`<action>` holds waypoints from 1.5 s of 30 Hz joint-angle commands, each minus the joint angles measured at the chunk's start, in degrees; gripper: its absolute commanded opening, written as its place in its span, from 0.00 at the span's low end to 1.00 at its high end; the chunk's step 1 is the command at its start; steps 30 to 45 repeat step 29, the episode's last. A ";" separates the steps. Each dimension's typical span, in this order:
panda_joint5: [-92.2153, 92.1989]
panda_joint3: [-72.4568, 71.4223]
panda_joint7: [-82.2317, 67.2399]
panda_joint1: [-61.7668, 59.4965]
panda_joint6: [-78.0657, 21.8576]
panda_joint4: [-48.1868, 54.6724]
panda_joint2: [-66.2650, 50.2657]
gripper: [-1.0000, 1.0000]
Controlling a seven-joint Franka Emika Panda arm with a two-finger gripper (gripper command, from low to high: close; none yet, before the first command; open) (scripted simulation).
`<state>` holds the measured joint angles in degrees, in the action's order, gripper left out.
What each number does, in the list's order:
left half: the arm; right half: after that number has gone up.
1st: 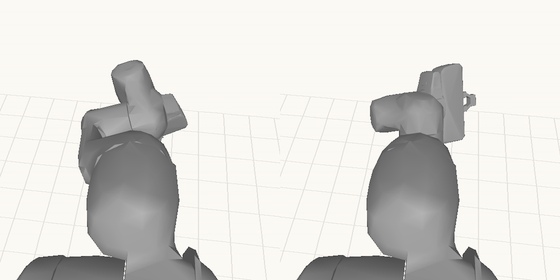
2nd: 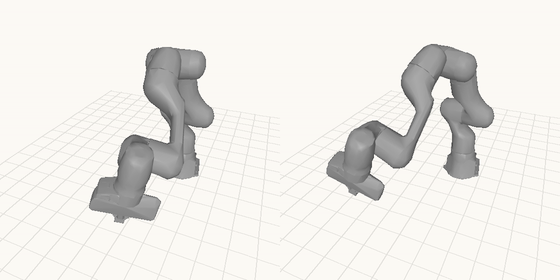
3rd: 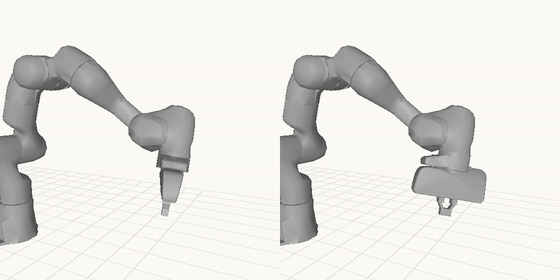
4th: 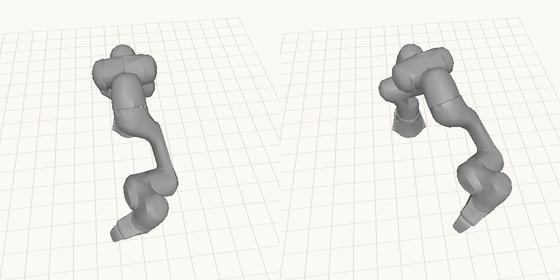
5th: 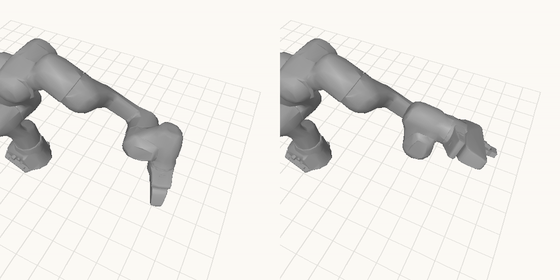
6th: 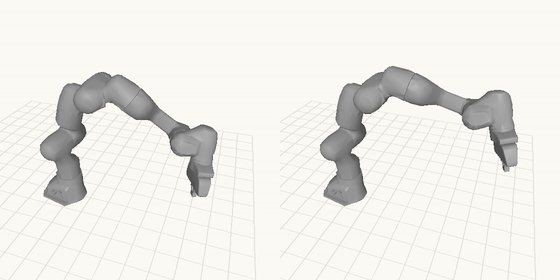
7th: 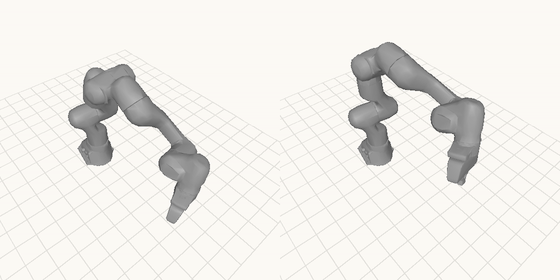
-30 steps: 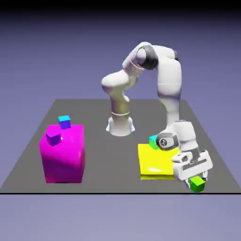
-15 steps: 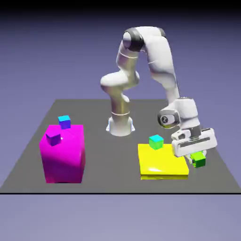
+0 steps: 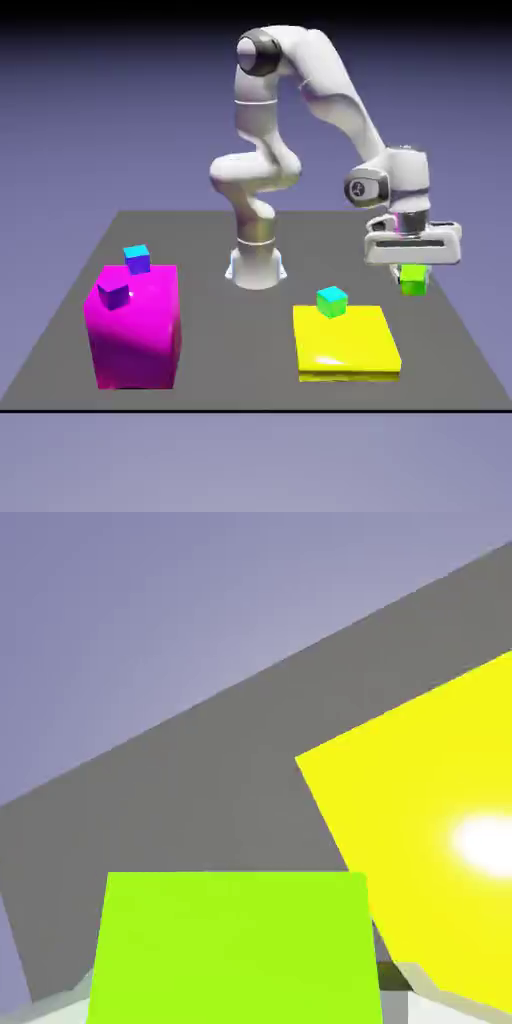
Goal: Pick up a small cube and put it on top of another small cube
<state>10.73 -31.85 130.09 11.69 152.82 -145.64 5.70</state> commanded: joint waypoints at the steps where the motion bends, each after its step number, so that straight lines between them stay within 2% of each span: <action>1: -0.76 -2.07 2.06 -1.54 -1.77 -0.61 1.56 0.00; 16: -12.24 -33.22 32.85 -23.44 -27.36 -9.70 24.83 0.00; 18: -12.31 -33.42 33.04 -23.57 -27.52 -9.76 24.98 0.00; 26: -10.58 -48.76 35.75 -39.89 -14.58 -13.95 20.46 0.00; 27: -10.58 -48.76 35.75 -39.89 -14.58 -13.95 20.46 1.00; 45: -10.80 -46.81 35.41 -37.82 -16.22 -13.42 21.04 1.00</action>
